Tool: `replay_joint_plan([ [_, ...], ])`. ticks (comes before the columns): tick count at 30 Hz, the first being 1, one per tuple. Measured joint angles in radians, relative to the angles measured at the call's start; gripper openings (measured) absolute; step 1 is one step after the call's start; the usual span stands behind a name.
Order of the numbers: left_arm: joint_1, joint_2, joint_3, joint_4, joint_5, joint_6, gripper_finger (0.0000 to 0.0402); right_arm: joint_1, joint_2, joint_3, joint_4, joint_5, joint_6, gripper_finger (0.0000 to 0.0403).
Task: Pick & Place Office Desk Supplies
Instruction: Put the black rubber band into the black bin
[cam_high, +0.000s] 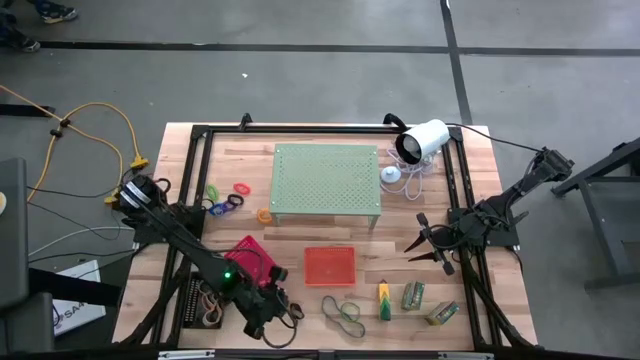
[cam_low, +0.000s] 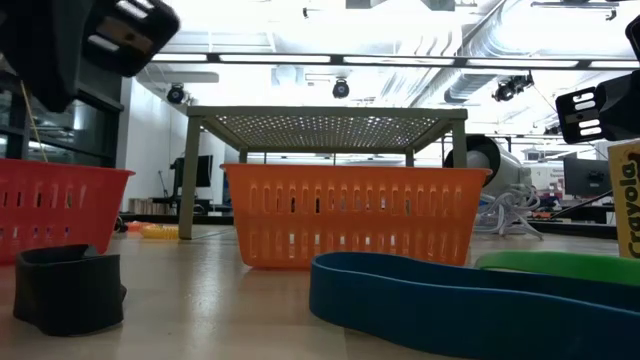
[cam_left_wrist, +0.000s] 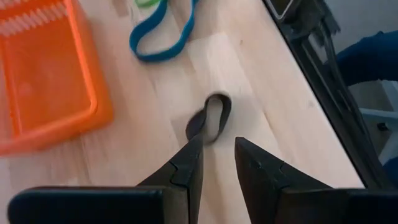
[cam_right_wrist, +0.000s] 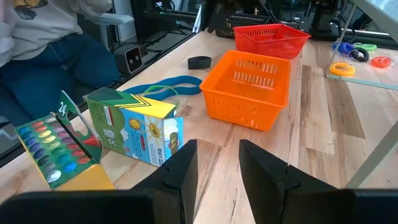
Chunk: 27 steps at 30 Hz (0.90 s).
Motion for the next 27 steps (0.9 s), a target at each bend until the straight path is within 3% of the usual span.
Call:
replay_joint_plan([
  [12,0.000,0.170,0.231,-0.180,0.000,0.025,0.0087,0.000,0.000,0.000,0.001,0.000,0.000,0.0106],
  [27,-0.032,0.244,0.253,-0.195,-0.071,0.025,0.0087,0.000,0.000,0.000,0.000,-0.002,0.000,0.0106],
])
